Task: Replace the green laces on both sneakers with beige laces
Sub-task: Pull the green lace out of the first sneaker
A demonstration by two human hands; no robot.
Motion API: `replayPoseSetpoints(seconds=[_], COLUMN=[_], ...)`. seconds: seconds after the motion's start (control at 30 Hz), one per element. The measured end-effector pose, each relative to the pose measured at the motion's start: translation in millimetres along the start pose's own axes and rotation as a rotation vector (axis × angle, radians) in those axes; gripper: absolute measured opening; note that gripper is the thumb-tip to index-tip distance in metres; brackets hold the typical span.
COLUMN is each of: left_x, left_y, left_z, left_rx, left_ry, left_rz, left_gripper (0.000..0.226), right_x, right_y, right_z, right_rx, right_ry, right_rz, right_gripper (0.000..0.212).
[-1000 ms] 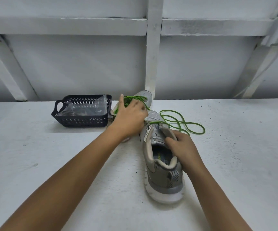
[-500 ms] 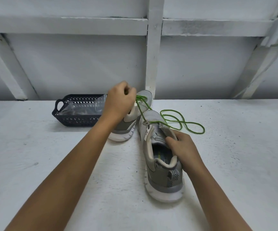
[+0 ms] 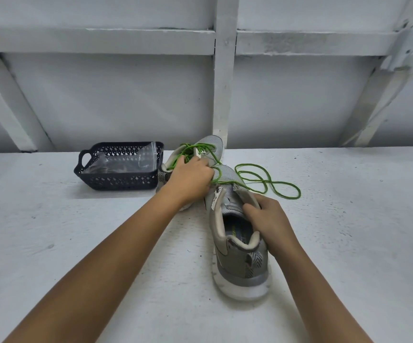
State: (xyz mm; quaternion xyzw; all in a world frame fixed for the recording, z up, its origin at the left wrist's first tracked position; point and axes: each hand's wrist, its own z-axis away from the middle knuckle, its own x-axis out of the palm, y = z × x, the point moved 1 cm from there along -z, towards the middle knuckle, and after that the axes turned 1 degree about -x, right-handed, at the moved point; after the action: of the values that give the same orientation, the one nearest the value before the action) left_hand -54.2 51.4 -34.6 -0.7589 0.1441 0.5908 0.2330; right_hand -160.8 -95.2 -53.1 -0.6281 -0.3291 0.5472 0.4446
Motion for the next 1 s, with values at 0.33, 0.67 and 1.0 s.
replayPoseSetpoints(seconds=[0.33, 0.67, 1.0], left_x=[-26, 2, -9], left_y=[-21, 0, -18], left_z=[7, 4, 9], left_rx=[-0.378, -0.05, -0.34], left_ry=[0.547, 0.017, 0.459], left_rz=[0.683, -0.023, 0.302], left_gripper=[0.02, 0.026, 0.029], right_x=[0, 0, 0], right_y=[1, 0, 2], right_z=[-2, 0, -2], right_rx=[-0.013, -0.026, -0.028], right_ry=[-0.002, 0.003, 0.004], right_rz=[0.006, -0.006, -0.019], right_gripper=[0.022, 0.028, 0.031])
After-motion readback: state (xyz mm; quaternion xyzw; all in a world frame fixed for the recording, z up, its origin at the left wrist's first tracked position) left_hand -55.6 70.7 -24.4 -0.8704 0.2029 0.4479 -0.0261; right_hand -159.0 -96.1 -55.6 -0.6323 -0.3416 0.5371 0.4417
